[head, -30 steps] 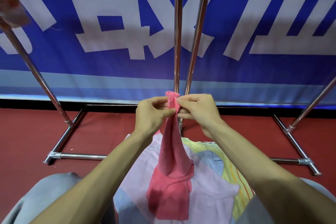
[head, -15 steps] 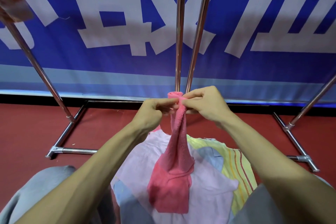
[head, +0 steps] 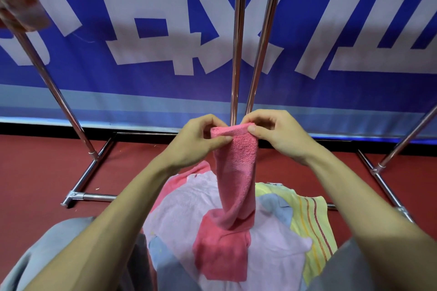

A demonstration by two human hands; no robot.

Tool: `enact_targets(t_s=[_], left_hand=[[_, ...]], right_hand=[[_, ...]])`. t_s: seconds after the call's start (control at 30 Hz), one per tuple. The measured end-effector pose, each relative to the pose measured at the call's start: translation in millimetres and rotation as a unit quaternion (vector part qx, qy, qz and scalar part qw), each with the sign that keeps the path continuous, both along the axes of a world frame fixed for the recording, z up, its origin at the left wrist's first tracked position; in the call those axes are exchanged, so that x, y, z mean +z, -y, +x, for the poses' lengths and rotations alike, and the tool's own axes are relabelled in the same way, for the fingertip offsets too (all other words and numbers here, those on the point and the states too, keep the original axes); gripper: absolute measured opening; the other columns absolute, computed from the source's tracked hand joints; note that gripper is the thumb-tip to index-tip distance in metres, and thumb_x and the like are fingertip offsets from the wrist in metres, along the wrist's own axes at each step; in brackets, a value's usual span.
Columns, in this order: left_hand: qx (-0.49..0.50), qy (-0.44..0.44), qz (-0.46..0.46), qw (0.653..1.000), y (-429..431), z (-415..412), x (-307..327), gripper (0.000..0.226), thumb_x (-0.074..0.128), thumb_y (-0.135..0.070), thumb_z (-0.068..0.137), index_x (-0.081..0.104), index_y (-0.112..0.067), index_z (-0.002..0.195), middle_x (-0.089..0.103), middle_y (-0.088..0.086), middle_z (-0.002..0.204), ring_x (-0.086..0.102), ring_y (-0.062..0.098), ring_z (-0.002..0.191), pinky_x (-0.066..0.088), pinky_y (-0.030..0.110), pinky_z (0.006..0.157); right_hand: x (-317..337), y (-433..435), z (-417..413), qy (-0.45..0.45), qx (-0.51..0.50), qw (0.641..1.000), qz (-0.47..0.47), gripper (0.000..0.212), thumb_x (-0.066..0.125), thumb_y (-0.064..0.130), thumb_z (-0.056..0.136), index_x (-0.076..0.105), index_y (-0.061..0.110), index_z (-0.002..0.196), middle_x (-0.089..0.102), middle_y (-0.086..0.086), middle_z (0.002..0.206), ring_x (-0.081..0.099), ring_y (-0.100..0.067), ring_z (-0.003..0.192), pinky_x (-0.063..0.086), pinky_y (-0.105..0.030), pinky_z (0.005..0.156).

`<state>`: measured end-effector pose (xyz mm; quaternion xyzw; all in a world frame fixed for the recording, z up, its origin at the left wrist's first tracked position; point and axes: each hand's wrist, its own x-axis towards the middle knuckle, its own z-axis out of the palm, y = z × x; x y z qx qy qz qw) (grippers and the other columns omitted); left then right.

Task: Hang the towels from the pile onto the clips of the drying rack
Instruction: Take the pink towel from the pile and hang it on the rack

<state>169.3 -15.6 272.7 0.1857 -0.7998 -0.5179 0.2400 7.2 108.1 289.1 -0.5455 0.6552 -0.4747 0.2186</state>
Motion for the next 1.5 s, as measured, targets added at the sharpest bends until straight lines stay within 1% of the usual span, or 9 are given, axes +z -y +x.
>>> enact_targets(t_s=[0.17, 0.37, 0.63, 0.77, 0.9, 1.0, 1.17, 1.37, 1.5], left_hand=[[0.024, -0.014, 0.022, 0.999, -3, -10, -5, 0.012, 0.070, -0.012, 0.084, 0.067, -0.011, 0.095, 0.068, -0.003, 0.082, 0.060, 0.001, 0.071, 0.049, 0.014, 0.068], [0.037, -0.068, 0.073, 0.994, -7, -10, 13, 0.007, 0.062, -0.017, 0.091, 0.069, -0.015, 0.088, 0.064, -0.009, 0.074, 0.056, 0.001, 0.067, 0.046, 0.017, 0.063], [0.033, -0.170, 0.031, 0.984, -10, -17, 124, 0.027, 0.059, -0.010, 0.092, 0.060, -0.018, 0.118, 0.069, -0.001, 0.090, 0.062, 0.003, 0.077, 0.051, 0.021, 0.071], [0.031, -0.149, 0.039, 0.988, -13, -14, 167, 0.016, 0.057, -0.020, 0.094, 0.068, -0.011, 0.102, 0.067, 0.000, 0.084, 0.058, 0.008, 0.070, 0.048, 0.028, 0.068], [0.090, -0.218, -0.088, 0.968, -28, -12, 239, 0.009, 0.049, -0.022, 0.098, 0.058, -0.022, 0.099, 0.061, -0.004, 0.095, 0.058, 0.002, 0.079, 0.048, 0.018, 0.065], [0.128, -0.287, -0.162, 0.935, -38, -9, 287, 0.012, 0.047, -0.027, 0.099, 0.051, -0.016, 0.103, 0.057, -0.001, 0.097, 0.056, 0.007, 0.083, 0.049, 0.022, 0.070], [0.127, -0.241, -0.138, 0.952, -48, 6, 304, 0.017, 0.056, -0.026, 0.095, 0.064, -0.012, 0.101, 0.066, -0.005, 0.083, 0.061, 0.004, 0.069, 0.045, 0.010, 0.054], [0.082, -0.211, -0.112, 0.967, -58, 20, 327, 0.014, 0.056, -0.028, 0.095, 0.068, -0.020, 0.097, 0.071, 0.000, 0.089, 0.066, 0.012, 0.078, 0.057, 0.031, 0.071], [0.104, -0.237, -0.059, 0.964, -68, 10, 331, 0.020, 0.048, -0.022, 0.099, 0.063, -0.016, 0.088, 0.066, 0.001, 0.081, 0.062, 0.013, 0.069, 0.055, 0.033, 0.064]], right_hand=[[-4, 5, -2, -0.041, -0.092, 0.994, -0.041, 0.026, 0.061, -0.003, 0.086, 0.069, 0.022, 0.084, 0.069, 0.006, 0.083, 0.063, -0.006, 0.080, 0.051, -0.029, 0.081], [18, 5, 9, 0.039, -0.150, 0.984, -0.092, 0.024, 0.062, -0.005, 0.085, 0.070, 0.013, 0.100, 0.070, -0.002, 0.096, 0.064, -0.007, 0.087, 0.054, -0.021, 0.084], [122, 6, 20, 0.028, -0.202, 0.946, -0.253, 0.021, 0.066, -0.001, 0.083, 0.071, 0.019, 0.088, 0.071, 0.003, 0.086, 0.065, -0.010, 0.083, 0.055, -0.027, 0.082], [172, 6, 33, 0.046, -0.206, 0.932, -0.294, 0.017, 0.065, 0.001, 0.085, 0.071, 0.017, 0.089, 0.071, 0.000, 0.087, 0.066, -0.011, 0.084, 0.056, -0.028, 0.082], [232, 2, 38, 0.063, -0.242, 0.915, -0.316, 0.011, 0.069, 0.008, 0.084, 0.072, 0.014, 0.092, 0.071, 0.001, 0.085, 0.067, -0.012, 0.085, 0.057, -0.034, 0.085], [283, -6, 50, 0.059, -0.194, 0.890, -0.410, 0.010, 0.068, 0.004, 0.084, 0.071, 0.011, 0.091, 0.070, 0.001, 0.084, 0.066, -0.008, 0.080, 0.056, -0.024, 0.080], [301, -9, 56, 0.054, -0.225, 0.903, -0.362, 0.012, 0.073, 0.009, 0.081, 0.076, 0.014, 0.091, 0.073, 0.003, 0.084, 0.069, -0.013, 0.084, 0.057, -0.037, 0.084], [317, -21, 54, 0.069, -0.208, 0.910, -0.352, 0.017, 0.074, 0.012, 0.081, 0.073, 0.012, 0.098, 0.074, -0.004, 0.092, 0.070, -0.017, 0.089, 0.058, -0.038, 0.085], [311, -19, 49, 0.099, -0.199, 0.926, -0.306, 0.031, 0.063, 0.034, 0.090, 0.066, 0.009, 0.108, 0.071, -0.004, 0.093, 0.067, -0.016, 0.080, 0.058, -0.036, 0.076]])
